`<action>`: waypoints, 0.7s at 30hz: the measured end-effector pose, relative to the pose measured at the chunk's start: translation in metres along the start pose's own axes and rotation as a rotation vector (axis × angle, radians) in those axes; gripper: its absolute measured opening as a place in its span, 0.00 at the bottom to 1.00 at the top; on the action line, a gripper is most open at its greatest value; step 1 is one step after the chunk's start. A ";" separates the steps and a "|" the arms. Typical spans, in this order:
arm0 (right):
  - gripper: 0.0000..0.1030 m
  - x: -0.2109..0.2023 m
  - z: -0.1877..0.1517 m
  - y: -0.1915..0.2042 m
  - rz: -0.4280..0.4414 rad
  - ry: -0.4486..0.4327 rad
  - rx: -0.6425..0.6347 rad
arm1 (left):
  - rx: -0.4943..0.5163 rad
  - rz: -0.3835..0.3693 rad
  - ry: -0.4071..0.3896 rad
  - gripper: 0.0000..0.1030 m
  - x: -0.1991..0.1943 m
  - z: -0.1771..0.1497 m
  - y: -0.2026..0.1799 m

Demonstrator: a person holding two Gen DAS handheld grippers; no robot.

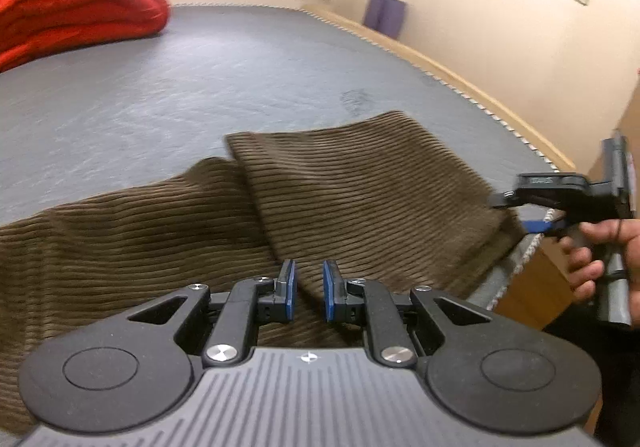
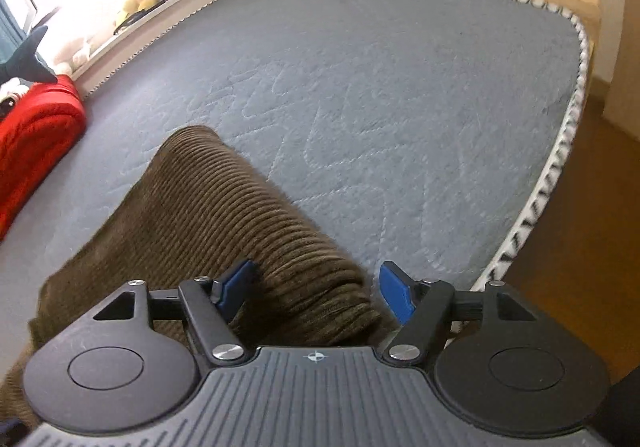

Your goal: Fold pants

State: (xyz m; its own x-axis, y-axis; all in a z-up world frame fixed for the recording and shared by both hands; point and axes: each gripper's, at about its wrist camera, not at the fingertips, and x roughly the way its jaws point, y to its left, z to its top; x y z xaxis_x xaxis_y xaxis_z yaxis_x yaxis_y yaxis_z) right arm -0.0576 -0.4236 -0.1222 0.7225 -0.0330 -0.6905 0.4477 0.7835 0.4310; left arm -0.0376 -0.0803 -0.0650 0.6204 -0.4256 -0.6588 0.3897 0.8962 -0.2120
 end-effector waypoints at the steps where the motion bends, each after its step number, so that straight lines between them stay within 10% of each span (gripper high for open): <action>1: 0.75 0.005 -0.001 -0.002 0.026 0.032 0.026 | -0.006 -0.014 -0.008 0.15 0.001 -0.001 -0.004; 5: 0.76 0.014 -0.005 -0.009 0.051 0.081 0.064 | -0.012 -0.064 -0.001 0.15 0.011 -0.001 -0.011; 10: 0.73 0.015 -0.005 -0.011 0.056 0.082 0.072 | 0.156 0.013 0.220 0.20 0.047 -0.027 -0.027; 21: 0.42 0.004 -0.009 -0.004 0.019 0.039 0.015 | 0.046 0.042 0.150 0.29 0.032 -0.008 -0.007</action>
State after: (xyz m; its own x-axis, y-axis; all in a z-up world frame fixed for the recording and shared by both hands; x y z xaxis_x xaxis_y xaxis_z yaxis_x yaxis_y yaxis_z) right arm -0.0614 -0.4214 -0.1315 0.7098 0.0067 -0.7044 0.4420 0.7744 0.4527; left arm -0.0252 -0.0993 -0.0904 0.5296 -0.3616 -0.7673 0.3987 0.9046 -0.1511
